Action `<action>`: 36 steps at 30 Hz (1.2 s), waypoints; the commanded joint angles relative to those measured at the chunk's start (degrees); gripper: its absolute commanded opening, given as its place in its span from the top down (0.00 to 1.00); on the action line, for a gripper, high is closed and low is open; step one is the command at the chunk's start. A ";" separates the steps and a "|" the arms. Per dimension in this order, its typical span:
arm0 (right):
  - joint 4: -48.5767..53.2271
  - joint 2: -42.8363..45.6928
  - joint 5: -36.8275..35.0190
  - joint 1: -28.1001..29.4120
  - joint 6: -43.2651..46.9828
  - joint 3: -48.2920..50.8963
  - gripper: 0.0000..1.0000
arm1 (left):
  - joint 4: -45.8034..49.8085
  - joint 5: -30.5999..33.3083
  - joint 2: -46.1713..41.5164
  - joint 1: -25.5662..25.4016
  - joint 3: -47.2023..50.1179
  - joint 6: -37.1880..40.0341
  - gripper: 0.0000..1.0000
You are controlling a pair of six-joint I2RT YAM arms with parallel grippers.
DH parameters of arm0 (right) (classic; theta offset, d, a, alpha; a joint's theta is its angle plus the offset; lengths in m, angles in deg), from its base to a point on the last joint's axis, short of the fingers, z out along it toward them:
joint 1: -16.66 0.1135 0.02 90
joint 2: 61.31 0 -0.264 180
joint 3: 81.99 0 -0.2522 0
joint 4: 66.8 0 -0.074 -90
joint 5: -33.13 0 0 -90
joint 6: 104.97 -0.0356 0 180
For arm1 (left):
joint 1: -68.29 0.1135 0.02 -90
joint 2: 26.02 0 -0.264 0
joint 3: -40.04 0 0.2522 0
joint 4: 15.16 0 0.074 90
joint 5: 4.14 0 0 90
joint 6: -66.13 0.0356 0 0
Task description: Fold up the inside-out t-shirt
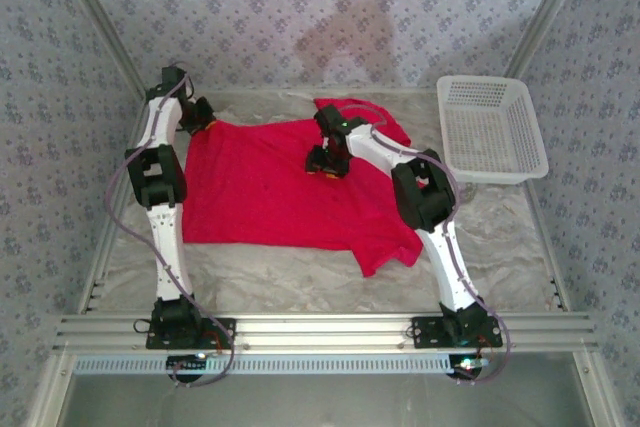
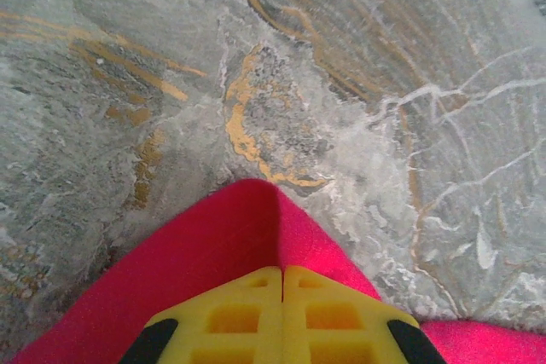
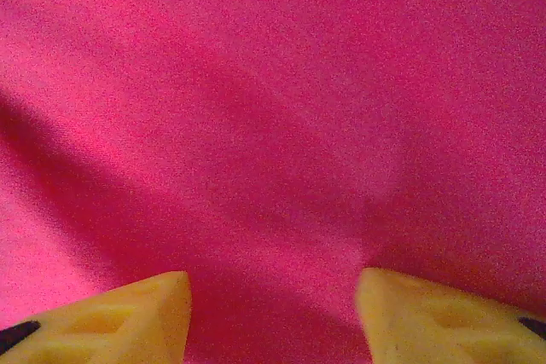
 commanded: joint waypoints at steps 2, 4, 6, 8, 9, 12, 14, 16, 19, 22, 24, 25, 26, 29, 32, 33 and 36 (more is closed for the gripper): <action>1.41 -0.87 -3.81 -0.47 0.92 0.91 0.43 | 2.39 -0.59 -1.41 -0.03 -5.63 1.29 1.00; 2.68 -1.36 -5.24 -0.45 0.67 1.57 0.43 | 1.87 -1.42 -2.19 0.22 -8.39 0.65 1.00; 3.64 -1.78 -5.91 -0.36 0.21 2.93 0.43 | -0.23 -3.48 -2.47 0.86 -10.77 -1.01 1.00; 3.57 -1.78 -6.10 -0.33 -0.37 4.93 0.43 | -3.83 -5.87 -2.21 1.96 -11.81 -4.00 1.00; 3.57 -1.77 -6.12 -0.35 -0.47 5.55 0.43 | -5.57 -6.84 -1.87 2.53 -11.76 -5.51 1.00; 3.77 -1.74 -6.19 -0.07 -0.66 6.46 0.44 | -10.49 -10.00 1.00 4.31 -11.88 -10.45 1.00; 3.92 -1.57 -6.23 0.37 -0.44 6.66 0.43 | -13.67 -12.39 4.11 5.61 -12.76 -14.18 1.00; 4.00 -1.50 -6.55 0.93 -0.07 6.53 0.43 | -16.19 -14.96 7.44 6.94 -14.57 -18.51 1.00; 3.30 -1.52 -4.86 1.39 0.89 6.42 0.43 | -17.71 -16.69 11.23 8.71 -18.43 -21.92 0.85; 2.06 -0.54 -0.51 1.52 1.93 5.85 0.41 | -15.62 -16.15 10.83 9.75 -20.12 -20.69 0.62; 2.72 0.25 1.53 1.29 2.26 3.90 0.39 | -10.28 -15.18 8.58 9.95 -20.09 -16.50 0.57; 3.42 0.62 2.75 1.10 2.40 2.51 0.38 | -4.72 -13.84 7.08 9.82 -19.97 -13.09 0.59; 4.13 0.99 3.47 0.85 2.56 1.05 0.37 | 1.47 -11.80 5.20 9.48 -19.62 -9.15 0.61; 5.41 2.59 4.39 -0.91 2.69 -1.64 0.35 | 11.80 -4.33 -4.34 7.25 -8.74 1.07 0.73; 4.98 4.63 4.77 -3.80 2.69 -1.89 0.34 | -3.08 -4.25 -21.83 4.83 22.57 2.06 0.74; 5.07 4.85 4.60 -5.03 2.69 -2.25 0.34 | -9.48 -5.14 -26.40 4.46 32.74 0.19 0.73; 5.15 4.30 4.46 -7.90 2.69 -4.22 0.34 | -21.43 -9.18 -34.21 3.41 48.21 -3.80 0.70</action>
